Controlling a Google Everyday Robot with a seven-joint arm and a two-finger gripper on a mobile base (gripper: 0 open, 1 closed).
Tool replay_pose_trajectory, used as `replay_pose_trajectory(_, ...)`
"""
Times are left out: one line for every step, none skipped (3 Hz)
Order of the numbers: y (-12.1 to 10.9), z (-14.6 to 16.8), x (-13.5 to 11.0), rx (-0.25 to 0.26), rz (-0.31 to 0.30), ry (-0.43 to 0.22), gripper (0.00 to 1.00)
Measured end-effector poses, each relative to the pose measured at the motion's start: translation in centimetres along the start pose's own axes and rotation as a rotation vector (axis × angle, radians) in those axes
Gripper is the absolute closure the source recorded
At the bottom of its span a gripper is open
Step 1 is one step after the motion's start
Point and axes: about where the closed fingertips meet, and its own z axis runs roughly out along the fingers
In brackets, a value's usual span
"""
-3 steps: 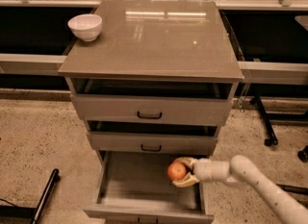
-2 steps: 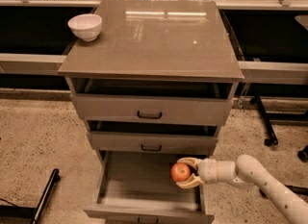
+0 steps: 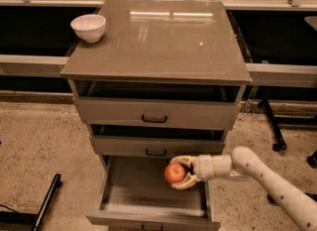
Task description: Pick apple from bottom drawer and place on counter
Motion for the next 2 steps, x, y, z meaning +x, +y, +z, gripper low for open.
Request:
replay_pose_trajectory(0.1,0.2,-7.3,-0.048,-0.125,-0.014,1.00)
replay_pose_trajectory(3.7,0.0,-15.6,-0.099,-0.283,0.021,1.00)
